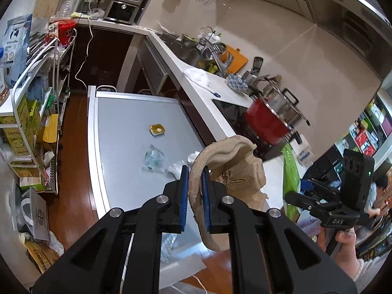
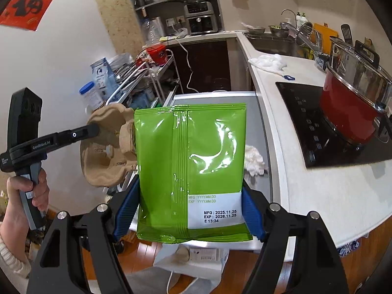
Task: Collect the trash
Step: 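Carry pulp tray and green bag to the paper bag and release both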
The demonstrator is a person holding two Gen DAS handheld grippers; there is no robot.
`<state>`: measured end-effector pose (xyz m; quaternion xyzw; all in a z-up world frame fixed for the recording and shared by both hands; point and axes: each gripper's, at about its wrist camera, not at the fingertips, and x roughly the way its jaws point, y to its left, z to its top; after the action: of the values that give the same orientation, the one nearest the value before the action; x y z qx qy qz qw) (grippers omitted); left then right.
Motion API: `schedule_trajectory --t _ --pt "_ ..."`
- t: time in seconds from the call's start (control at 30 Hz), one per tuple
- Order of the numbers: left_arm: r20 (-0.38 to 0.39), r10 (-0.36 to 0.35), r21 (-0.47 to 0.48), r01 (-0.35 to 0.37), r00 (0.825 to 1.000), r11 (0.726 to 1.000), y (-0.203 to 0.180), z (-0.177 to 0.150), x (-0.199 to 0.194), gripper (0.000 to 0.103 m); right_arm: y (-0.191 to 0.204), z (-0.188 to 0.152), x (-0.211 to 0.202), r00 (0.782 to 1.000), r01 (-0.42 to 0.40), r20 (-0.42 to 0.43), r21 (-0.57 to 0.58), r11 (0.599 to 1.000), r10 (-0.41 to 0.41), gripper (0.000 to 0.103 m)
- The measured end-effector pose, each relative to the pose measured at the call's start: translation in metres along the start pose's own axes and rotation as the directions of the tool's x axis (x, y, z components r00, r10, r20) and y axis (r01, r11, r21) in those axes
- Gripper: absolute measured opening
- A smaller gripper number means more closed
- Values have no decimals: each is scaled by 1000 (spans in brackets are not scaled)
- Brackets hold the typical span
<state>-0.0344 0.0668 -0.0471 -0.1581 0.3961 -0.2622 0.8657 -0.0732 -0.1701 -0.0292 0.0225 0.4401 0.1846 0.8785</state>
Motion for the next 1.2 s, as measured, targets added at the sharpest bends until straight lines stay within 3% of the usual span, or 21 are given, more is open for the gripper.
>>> schedule_trajectory --t 0.2,0.37,0.6,0.73,0.97,1.2 --pt "-88 45 67 -40 995 997 -19 -39 -1 12 -5 -39 -1 994 -9 -106 0 1000 9 73" --pt "-207 64 68 -51 976 996 -20 -82 13 12 -17 -86 21 968 -1 -250 34 999 10 73" --pt "-355 139 92 -114 925 989 -13 -147 55 12 -25 -149 77 907 2 -420 78 997 31 73" --pt "-391 209 143 -165 896 976 -4 -172 82 12 -26 -177 117 873 24 -488 47 999 2 73" --pt "-422 286 211 -213 861 954 15 -198 123 12 -26 -206 173 846 48 -532 27 998 -26 73" --pt "-443 311 224 -232 841 947 26 -207 136 12 -37 -208 208 849 39 -528 118 992 29 74"
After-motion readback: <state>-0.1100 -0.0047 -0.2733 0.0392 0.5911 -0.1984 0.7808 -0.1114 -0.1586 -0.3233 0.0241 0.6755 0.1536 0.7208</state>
